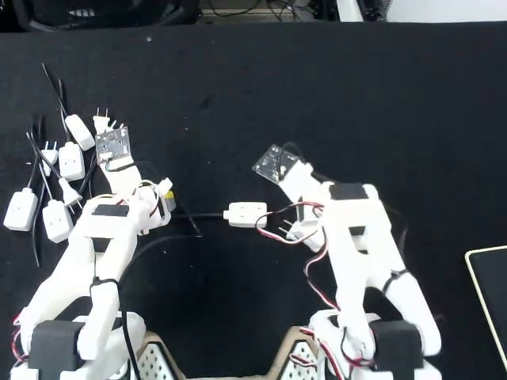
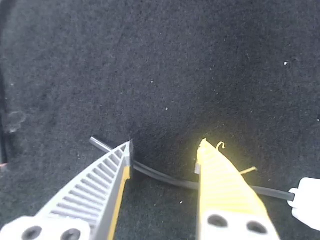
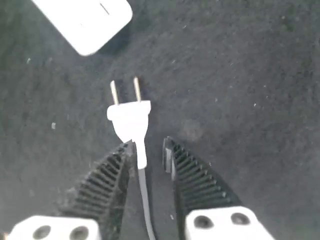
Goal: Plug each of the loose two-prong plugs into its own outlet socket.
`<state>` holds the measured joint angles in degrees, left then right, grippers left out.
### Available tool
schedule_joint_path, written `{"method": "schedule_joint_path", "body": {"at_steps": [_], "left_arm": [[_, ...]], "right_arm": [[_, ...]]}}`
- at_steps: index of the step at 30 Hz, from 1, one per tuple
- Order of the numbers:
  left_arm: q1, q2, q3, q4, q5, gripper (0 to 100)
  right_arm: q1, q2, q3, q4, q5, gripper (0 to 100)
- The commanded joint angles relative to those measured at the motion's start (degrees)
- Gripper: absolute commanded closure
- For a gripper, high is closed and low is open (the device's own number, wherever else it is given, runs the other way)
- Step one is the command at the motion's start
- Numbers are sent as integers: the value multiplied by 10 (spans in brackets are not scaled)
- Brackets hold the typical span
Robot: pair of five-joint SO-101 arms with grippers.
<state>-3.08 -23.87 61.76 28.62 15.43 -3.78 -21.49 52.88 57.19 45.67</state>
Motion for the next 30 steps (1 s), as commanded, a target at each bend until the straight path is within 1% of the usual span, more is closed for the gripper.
{"method": "schedule_joint_path", "body": {"at_steps": [1,8,11,13,16,18,23,30], "left_arm": [[-6,-19,-1,-4,7,787],[-6,-19,-1,-4,7,787],[-6,-19,-1,-4,7,787],[-6,-19,-2,-4,7,787],[-6,-19,-2,-4,7,787],[-6,-19,-3,-4,7,787],[-6,-19,-2,-4,7,787],[-6,-19,-2,-4,7,787]], "right_arm": [[-25,54,-24,-45,-15,917],[-33,168,-48,-52,-14,917],[-34,172,-43,-51,-13,917],[-34,172,-40,-45,1,915],[-33,172,-44,-16,16,866],[-33,172,-41,-15,18,835],[-34,172,-43,-15,18,862],[-34,172,-31,-8,19,861]]}}
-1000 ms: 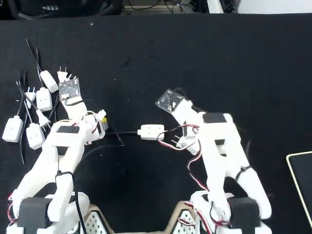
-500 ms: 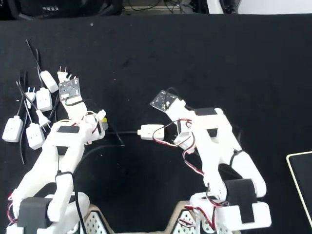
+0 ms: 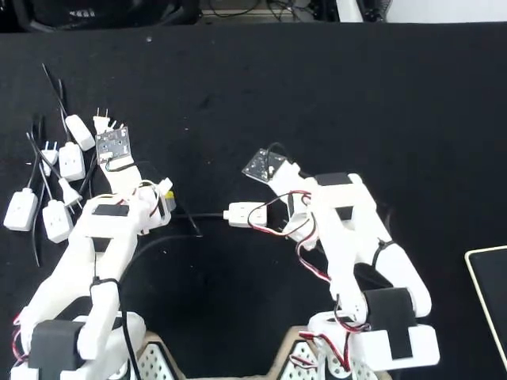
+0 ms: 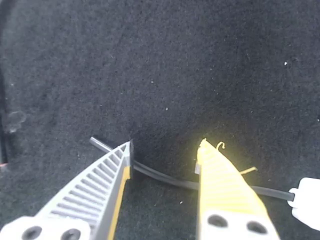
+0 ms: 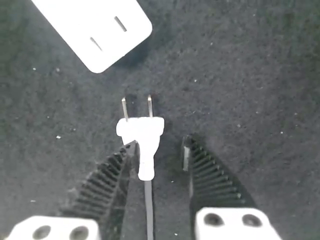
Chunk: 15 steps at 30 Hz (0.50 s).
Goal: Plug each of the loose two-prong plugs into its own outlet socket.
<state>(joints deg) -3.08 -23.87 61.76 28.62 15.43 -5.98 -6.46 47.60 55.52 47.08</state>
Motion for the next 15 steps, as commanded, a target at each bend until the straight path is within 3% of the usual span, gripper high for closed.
{"method": "schedule_joint_path", "body": {"at_steps": [1,15], "left_arm": [[-6,-19,-2,-4,7,787],[-6,-19,-2,-4,7,787]], "right_arm": [[-12,22,22,7,5,861],[-50,22,24,19,0,860]]}}
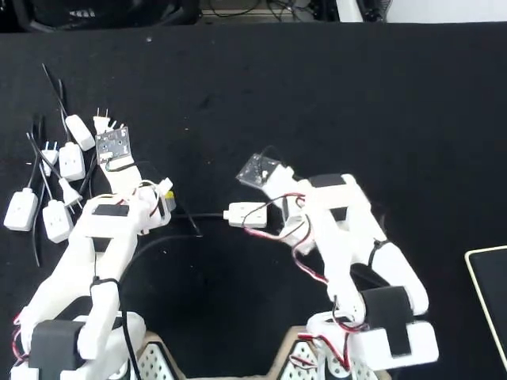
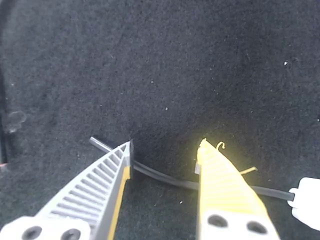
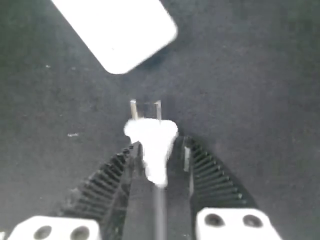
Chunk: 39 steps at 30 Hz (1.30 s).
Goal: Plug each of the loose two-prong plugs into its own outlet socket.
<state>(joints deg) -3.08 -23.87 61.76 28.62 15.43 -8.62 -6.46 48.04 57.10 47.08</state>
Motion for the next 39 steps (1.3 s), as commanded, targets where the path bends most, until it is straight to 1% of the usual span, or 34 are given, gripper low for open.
{"method": "schedule_joint_path", "body": {"at_steps": [1,8,10,13,24,27,30,33,36,39], "left_arm": [[-6,-19,-2,-4,7,787],[-6,-19,-2,-4,7,787],[-6,-19,-2,-4,7,787],[-6,-19,-2,-4,7,787],[-4,-19,-2,-4,7,787],[-5,-20,-2,-3,7,787],[-5,-20,-7,5,7,787],[-5,-25,-25,40,7,787],[-7,-60,-23,56,7,787],[-7,-116,8,54,6,787]], "right_arm": [[-24,22,19,7,0,860],[-20,13,22,23,4,867],[-19,-8,28,25,4,905],[-19,-58,41,38,4,992],[-23,-239,112,46,-1,988],[-25,-304,108,46,-28,988],[-61,-366,101,45,-57,988],[-138,-412,103,21,-100,988],[-199,-421,122,-63,-158,987],[-212,-401,149,-143,-207,987]]}}
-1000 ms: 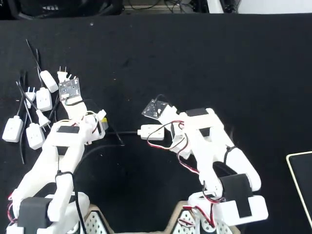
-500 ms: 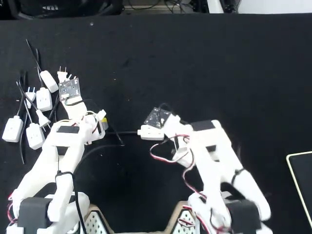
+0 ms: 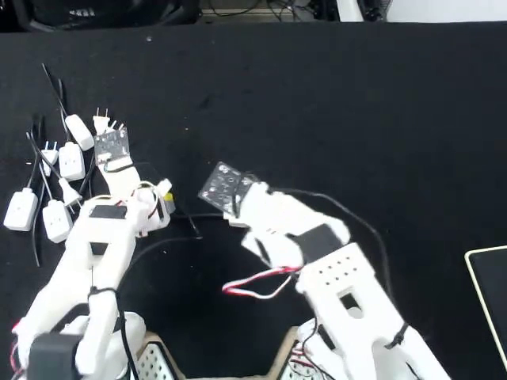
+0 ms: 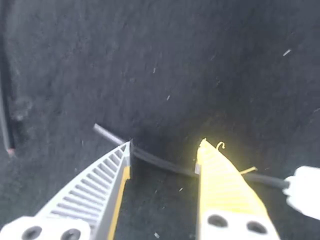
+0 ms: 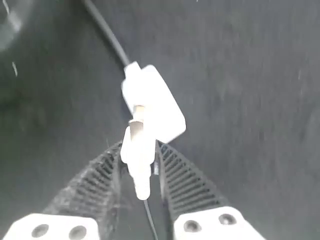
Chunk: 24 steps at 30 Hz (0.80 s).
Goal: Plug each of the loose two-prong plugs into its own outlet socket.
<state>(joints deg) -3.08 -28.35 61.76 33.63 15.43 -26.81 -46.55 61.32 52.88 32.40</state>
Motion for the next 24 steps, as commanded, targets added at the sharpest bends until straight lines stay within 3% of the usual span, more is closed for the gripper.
{"method": "schedule_joint_path", "body": {"at_steps": [1,11,24], "left_arm": [[-6,-94,20,4,6,787],[0,-334,127,4,7,787],[107,-523,229,7,-34,787]], "right_arm": [[-34,7,26,-123,-75,987],[-107,28,164,-356,-145,988],[-141,29,194,-420,-164,986]]}}
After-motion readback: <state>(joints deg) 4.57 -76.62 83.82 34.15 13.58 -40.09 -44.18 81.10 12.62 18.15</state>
